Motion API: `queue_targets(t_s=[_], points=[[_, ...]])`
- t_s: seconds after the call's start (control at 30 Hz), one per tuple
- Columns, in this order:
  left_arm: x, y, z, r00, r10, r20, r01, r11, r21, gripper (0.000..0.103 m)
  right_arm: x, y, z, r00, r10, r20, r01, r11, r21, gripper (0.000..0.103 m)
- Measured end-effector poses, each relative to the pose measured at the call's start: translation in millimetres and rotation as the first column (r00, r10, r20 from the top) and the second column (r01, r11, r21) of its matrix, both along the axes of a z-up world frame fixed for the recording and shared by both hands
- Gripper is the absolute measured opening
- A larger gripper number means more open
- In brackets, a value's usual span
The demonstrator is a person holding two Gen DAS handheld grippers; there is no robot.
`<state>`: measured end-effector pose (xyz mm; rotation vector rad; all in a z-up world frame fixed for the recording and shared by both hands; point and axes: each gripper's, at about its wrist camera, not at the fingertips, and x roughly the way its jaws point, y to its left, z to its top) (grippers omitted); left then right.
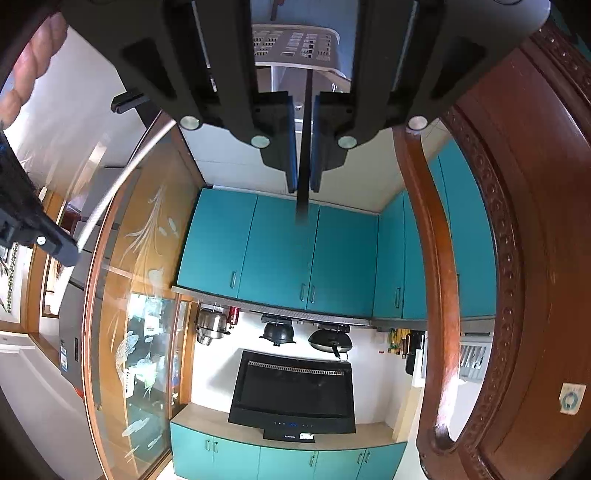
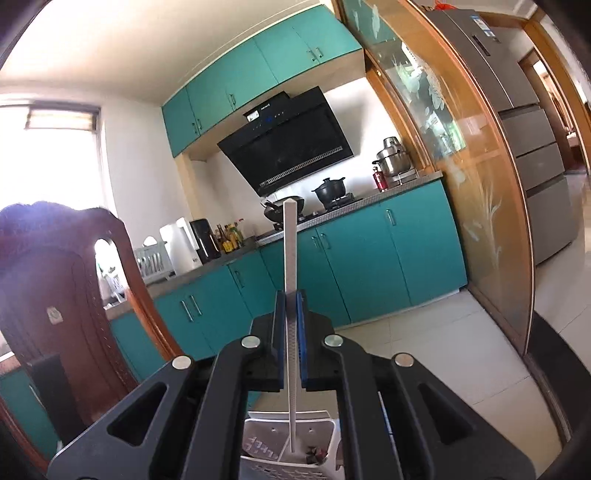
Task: Organize utensils
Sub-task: 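Raise both chopsticks over the white holder and open both tools to release them, then bring both open tools back down to the last chopsticks on the cloth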
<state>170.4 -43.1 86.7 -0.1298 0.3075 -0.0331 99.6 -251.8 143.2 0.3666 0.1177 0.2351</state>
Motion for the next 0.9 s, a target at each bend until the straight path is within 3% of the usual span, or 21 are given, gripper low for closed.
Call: queue_targets(t_s=[0.13, 0.33, 0.57, 0.73, 0.83, 0.9], points=[[-1, 2, -2, 1.0, -0.004, -0.002, 0.004, 1.0, 0.001, 0.007, 14, 15, -16, 0.999, -0.002, -0.039, -0.001, 0.998, -0.065, 0.006], [-5, 8, 4, 1.0, 0.0, 0.011, 0.0, 1.0, -0.026, 0.017, 19, 32, -29, 0.994, 0.041, -0.097, -0.052, 0.992, -0.115, 0.006], [-19, 14, 6, 0.999, 0.005, 0.033, -0.004, 1.0, -0.028, 0.021, -12, 38, -15, 0.998, 0.05, -0.04, -0.056, 0.985, -0.162, 0.019], [-38, 20, 3, 0.997, 0.03, 0.068, -0.029, 1.0, -0.012, 0.022, -50, 43, -25, 0.983, 0.175, -0.056, -0.182, 0.967, -0.176, 0.02], [-51, 24, -6, 0.996, 0.045, 0.071, -0.045, 0.999, 0.002, 0.025, -64, 54, -62, 0.955, 0.26, -0.142, -0.287, 0.933, -0.218, 0.02], [-56, 26, -14, 0.997, 0.049, 0.054, -0.05, 0.999, 0.019, 0.027, -55, 65, -104, 0.92, 0.263, -0.292, -0.339, 0.907, -0.249, 0.02]])
